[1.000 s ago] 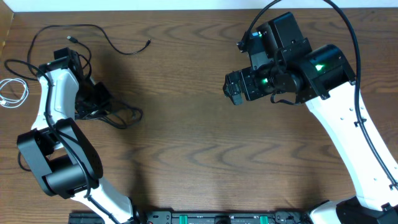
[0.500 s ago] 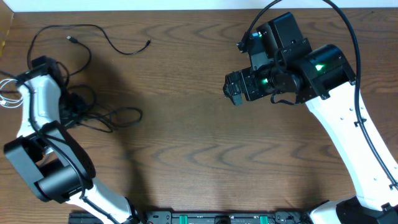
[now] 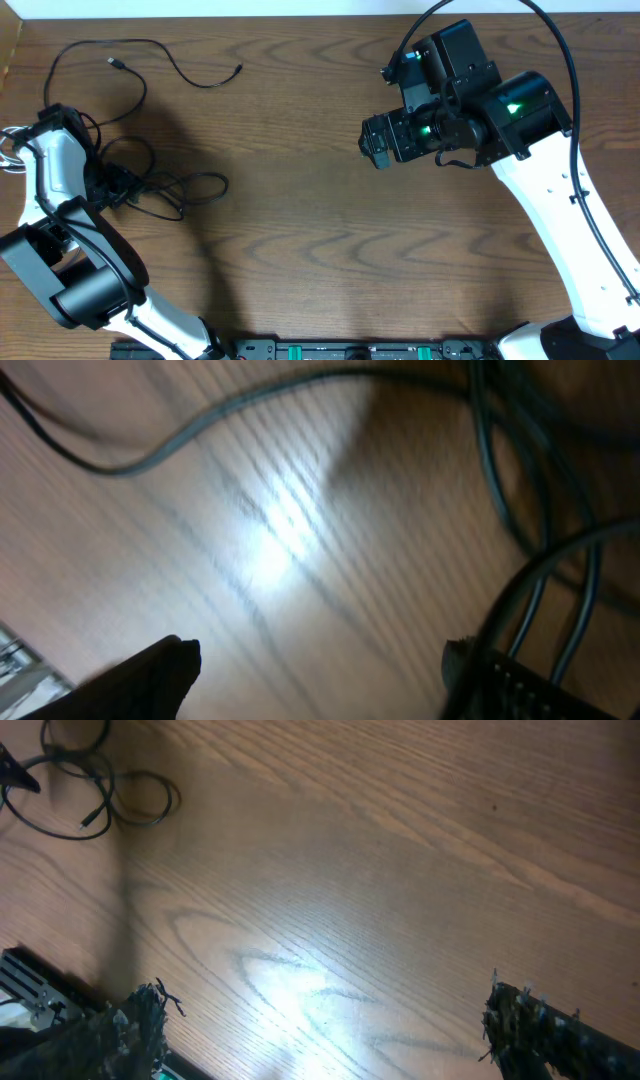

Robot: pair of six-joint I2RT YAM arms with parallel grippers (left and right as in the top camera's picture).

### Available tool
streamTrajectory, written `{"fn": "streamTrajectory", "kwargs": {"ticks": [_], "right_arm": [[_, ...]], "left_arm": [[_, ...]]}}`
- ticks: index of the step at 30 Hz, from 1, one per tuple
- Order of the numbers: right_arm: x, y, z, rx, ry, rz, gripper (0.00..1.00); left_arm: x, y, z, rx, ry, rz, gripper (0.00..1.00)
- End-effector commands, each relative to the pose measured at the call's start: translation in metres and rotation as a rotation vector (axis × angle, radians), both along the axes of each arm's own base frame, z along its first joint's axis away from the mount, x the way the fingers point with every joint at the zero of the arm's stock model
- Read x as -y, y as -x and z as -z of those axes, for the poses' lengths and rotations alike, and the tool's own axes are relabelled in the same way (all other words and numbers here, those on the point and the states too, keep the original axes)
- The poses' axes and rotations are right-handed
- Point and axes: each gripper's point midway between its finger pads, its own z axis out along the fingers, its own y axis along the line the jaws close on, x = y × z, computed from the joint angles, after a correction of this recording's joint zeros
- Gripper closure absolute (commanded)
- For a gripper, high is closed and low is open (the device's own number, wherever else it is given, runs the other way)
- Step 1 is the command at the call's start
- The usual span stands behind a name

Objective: Untangle cables

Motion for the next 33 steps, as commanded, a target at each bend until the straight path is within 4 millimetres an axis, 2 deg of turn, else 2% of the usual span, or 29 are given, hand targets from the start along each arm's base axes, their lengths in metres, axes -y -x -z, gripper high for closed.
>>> {"fn": "streamTrajectory", "kwargs": {"ticks": [1, 3, 6, 11, 13, 17, 20, 22, 28, 31, 33], "right_arm": [[0.001, 0.000, 0.002, -0.006, 0.001, -0.006, 0.01], [0.000, 0.000, 0.002, -0.002, 0.001, -0.010, 0.01], [0.000, -0.001, 0.002, 0.001, 0.002, -0.012, 0.01], [0.000, -0.002, 0.001, 0.007, -0.002, -0.012, 0.01], [0.000, -0.002, 0.001, 0.007, -0.002, -0.012, 0.01], [0.000, -0.002, 0.001, 0.006, -0.001, -0.012, 0.01], [0.000, -0.002, 0.001, 0.006, -0.002, -0.012, 0.01], [0.000, -0.002, 0.001, 0.006, -0.002, -0.012, 0.01], [0.000, -0.001, 0.001, 0.003, 0.000, -0.012, 0.01], [0.001, 0.001, 0.003, -0.007, 0.005, -0.012, 0.01], [0.002, 0.002, 0.003, -0.013, 0.008, -0.012, 0.01]], "left_arm": [[-0.008, -0.016, -0.037, 0.101, -0.046, -0.003, 0.17], [-0.012, -0.022, -0.062, 0.160, -0.082, -0.021, 0.16], [-0.005, -0.037, -0.099, 0.319, -0.083, -0.016, 0.16], [0.026, -0.068, -0.145, 0.600, 0.033, 0.036, 0.18], [0.038, -0.074, -0.151, 0.644, 0.081, 0.058, 0.24], [0.048, -0.074, -0.136, 0.598, 0.089, 0.083, 0.41], [0.054, -0.072, -0.115, 0.537, 0.091, 0.097, 0.43], [0.053, -0.067, -0.100, 0.474, 0.065, 0.101, 0.50], [0.023, -0.049, -0.055, 0.244, -0.079, 0.090, 0.72], [0.004, -0.037, -0.036, 0.144, -0.124, 0.065, 0.87], [-0.007, -0.028, -0.025, 0.083, -0.141, 0.045, 0.90]]}}
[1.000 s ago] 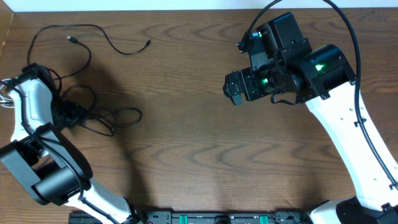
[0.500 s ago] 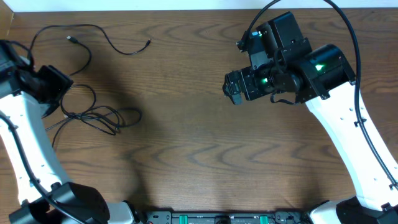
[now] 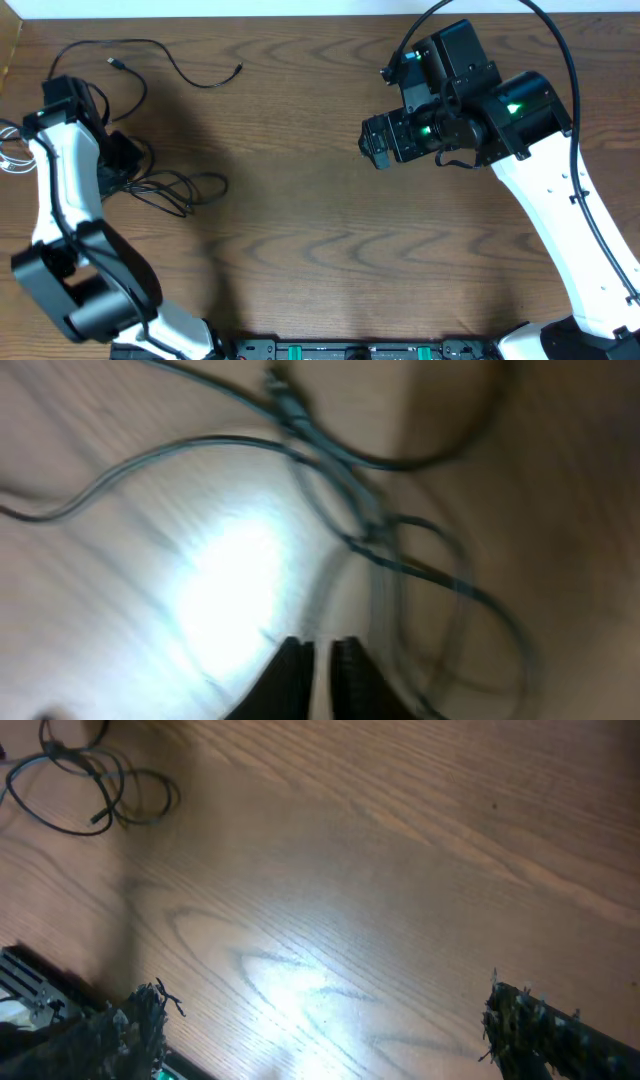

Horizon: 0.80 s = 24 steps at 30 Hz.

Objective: Untangle cables

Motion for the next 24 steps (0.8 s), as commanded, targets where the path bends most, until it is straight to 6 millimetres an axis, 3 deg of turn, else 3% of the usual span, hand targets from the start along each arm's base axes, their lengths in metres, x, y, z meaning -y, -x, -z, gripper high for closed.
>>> {"fn": "streamTrajectory", "kwargs": {"ticks": [1, 9, 13, 16, 20, 22, 24], "right_arm": [[0.001, 0.002, 0.003, -0.011, 0.006, -0.009, 0.01], [0.000, -0.001, 0.002, 0.000, 0.000, -0.009, 0.01], [0.000, -0.001, 0.002, 0.000, -0.001, -0.009, 0.01], [0.000, -0.002, 0.001, 0.004, -0.002, -0.009, 0.01], [-0.002, -0.005, -0.001, 0.021, -0.011, -0.009, 0.01], [-0.003, -0.007, -0.002, 0.027, -0.014, -0.009, 0.01], [-0.003, -0.007, -0.002, 0.030, -0.016, -0.009, 0.01]], "left_arm": [[-0.033, 0.025, 0.016, -0.140, -0.100, -0.048, 0.90], [-0.053, 0.062, 0.072, -0.310, -0.006, -0.133, 0.92], [-0.055, 0.068, 0.080, -0.308, 0.045, -0.169, 0.93], [-0.057, 0.056, 0.066, -0.222, 0.077, -0.189, 0.92], [-0.051, 0.029, 0.027, -0.039, 0.104, -0.178, 0.93], [-0.038, 0.009, 0.007, 0.089, 0.158, -0.135, 0.92], [-0.012, -0.016, -0.022, 0.256, 0.261, -0.045, 0.93]]}}
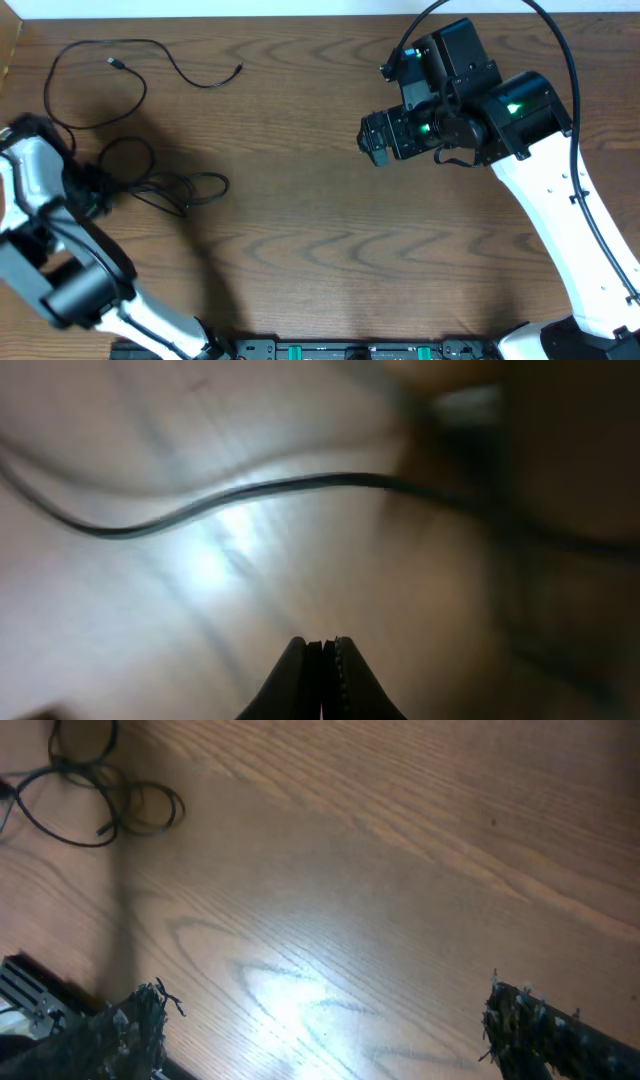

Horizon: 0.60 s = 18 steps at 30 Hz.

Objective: Untangle cables

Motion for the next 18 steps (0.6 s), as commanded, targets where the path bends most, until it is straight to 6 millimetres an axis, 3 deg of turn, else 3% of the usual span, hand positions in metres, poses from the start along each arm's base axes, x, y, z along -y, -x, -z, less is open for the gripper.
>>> {"fn": "streamTrajectory", "kwargs": {"ticks": [1, 4, 10, 14, 18], "right_arm": [[0.000, -0.001, 0.002, 0.000, 0.000, -0.009, 0.01], [0.000, -0.001, 0.002, -0.001, 0.000, -0.009, 0.01], [0.000, 0.001, 0.003, -0.011, 0.001, -0.011, 0.01], [0.003, 0.005, 0.005, -0.031, 0.012, -0.011, 0.01], [0.003, 0.007, 0.006, -0.036, 0.015, -0.011, 0.01]], "left_arm": [[0.049, -0.051, -0.066, 0.357, 0.167, 0.145, 0.93], [0.079, -0.059, -0.082, 0.409, 0.218, 0.230, 0.93], [0.099, -0.045, -0.052, 0.196, 0.108, 0.324, 0.93], [0.077, -0.022, -0.034, 0.022, -0.058, 0.264, 0.93], [0.049, -0.004, -0.029, -0.055, -0.165, 0.184, 0.92]]}}
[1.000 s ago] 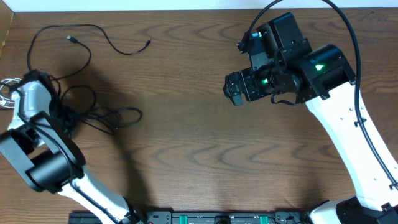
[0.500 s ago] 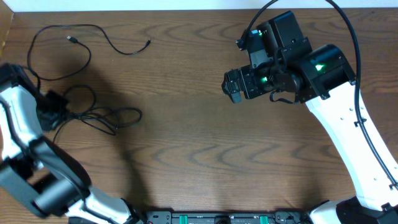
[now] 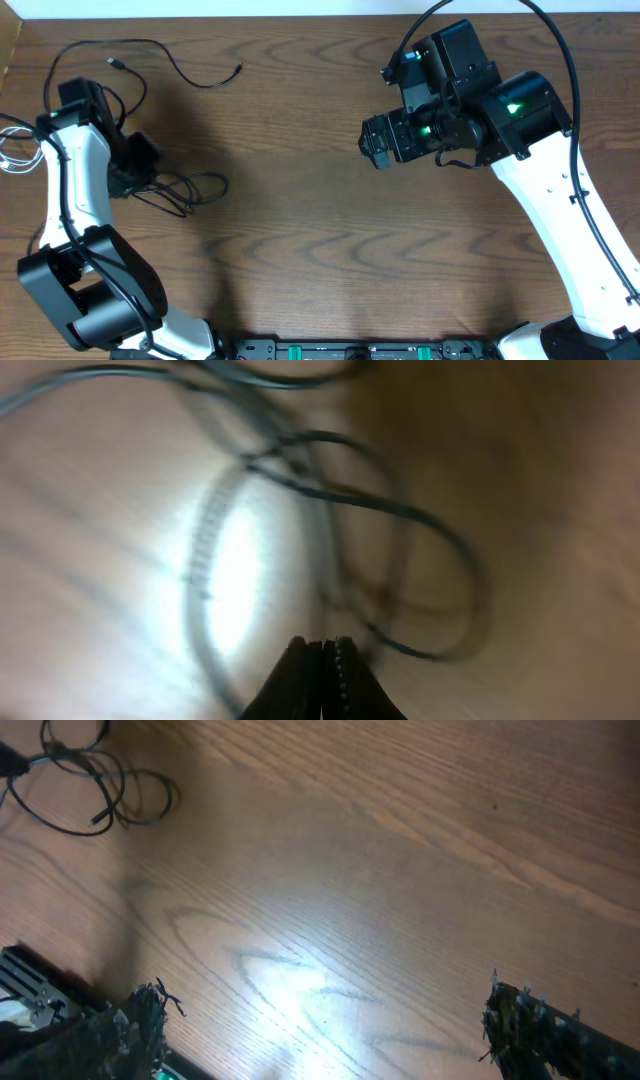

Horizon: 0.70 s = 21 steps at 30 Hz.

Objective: Untangle cables

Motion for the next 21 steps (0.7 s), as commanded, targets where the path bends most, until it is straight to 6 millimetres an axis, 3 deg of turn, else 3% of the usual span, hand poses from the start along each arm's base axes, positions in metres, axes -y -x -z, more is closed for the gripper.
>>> {"fn": "streamTrajectory", "kwargs": {"ticks": [1, 12, 21], "right_arm": [[0.000, 0.001, 0.002, -0.007, 0.000, -0.010, 0.01], [0.000, 0.000, 0.002, -0.004, -0.001, -0.010, 0.01], [0.000, -0.001, 0.002, -0.002, -0.002, -0.011, 0.01]], "left_arm": [[-0.041, 0.023, 0.003, -0.088, -0.171, -0.101, 0.93], [-0.067, 0.052, 0.035, -0.129, -0.140, -0.216, 0.93], [-0.067, 0.033, 0.038, -0.046, -0.108, -0.218, 0.92]]}}
